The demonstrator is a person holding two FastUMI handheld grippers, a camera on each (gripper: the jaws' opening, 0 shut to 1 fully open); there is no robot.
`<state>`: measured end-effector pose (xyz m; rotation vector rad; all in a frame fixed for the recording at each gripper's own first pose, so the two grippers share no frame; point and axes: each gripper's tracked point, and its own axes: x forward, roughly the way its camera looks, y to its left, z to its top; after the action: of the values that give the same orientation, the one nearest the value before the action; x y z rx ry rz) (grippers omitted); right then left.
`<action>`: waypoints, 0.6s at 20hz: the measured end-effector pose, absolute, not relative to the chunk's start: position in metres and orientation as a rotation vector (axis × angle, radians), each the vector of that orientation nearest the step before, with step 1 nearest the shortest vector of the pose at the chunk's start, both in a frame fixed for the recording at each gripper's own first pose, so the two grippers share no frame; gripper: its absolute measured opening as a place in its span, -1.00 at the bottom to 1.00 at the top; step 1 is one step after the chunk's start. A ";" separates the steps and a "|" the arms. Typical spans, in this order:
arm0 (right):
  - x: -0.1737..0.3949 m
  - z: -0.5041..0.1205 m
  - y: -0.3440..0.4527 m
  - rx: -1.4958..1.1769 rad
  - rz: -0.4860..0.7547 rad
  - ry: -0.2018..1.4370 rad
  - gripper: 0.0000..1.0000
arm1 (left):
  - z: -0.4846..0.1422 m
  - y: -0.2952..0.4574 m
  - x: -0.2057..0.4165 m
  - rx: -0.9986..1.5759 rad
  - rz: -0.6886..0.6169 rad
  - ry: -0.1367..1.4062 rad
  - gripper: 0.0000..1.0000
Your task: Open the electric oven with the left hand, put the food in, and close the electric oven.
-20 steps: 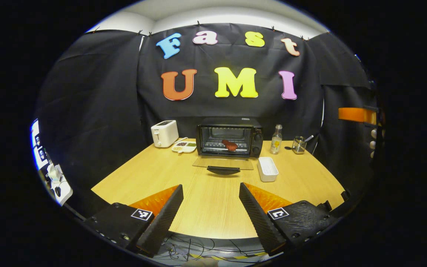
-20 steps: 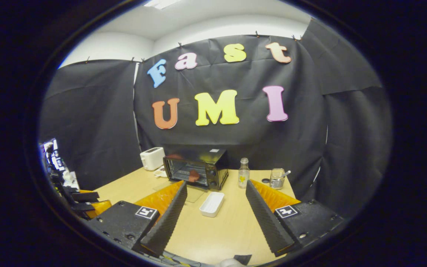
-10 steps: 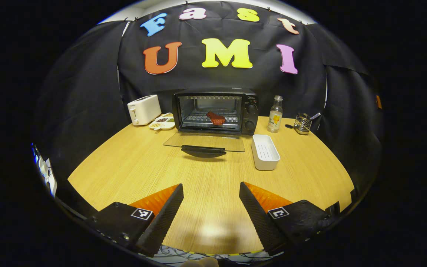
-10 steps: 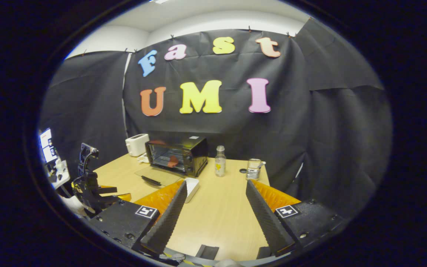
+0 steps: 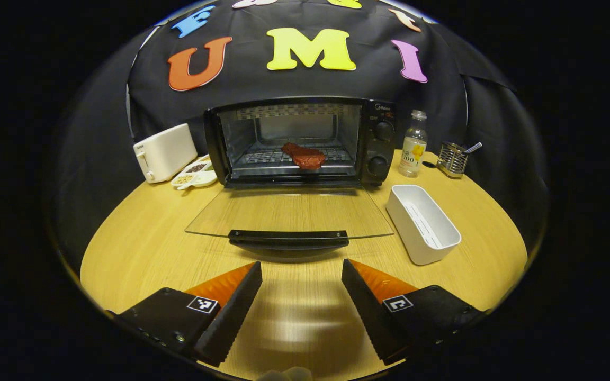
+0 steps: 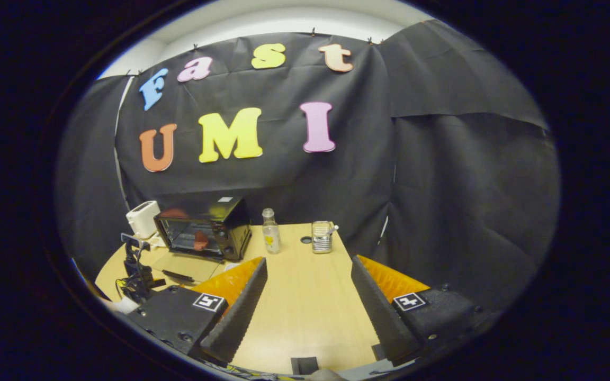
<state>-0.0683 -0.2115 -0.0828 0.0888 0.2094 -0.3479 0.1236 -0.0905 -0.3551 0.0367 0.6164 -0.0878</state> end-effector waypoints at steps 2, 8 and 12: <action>-0.070 -0.085 -0.209 0.092 -0.377 0.227 1.00 | -0.361 -0.085 0.137 0.054 -0.087 0.608 0.94; -0.064 -0.086 -0.208 0.070 -0.404 0.250 1.00 | -0.368 -0.086 0.146 0.032 -0.092 0.620 0.96; -0.062 -0.088 -0.204 0.076 -0.392 0.254 1.00 | -0.364 -0.086 0.147 0.034 -0.095 0.621 0.95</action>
<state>-0.0625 -0.2038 -0.0878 0.0763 0.2538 -0.3918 0.1467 -0.0861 -0.3635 0.0340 0.6211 -0.0947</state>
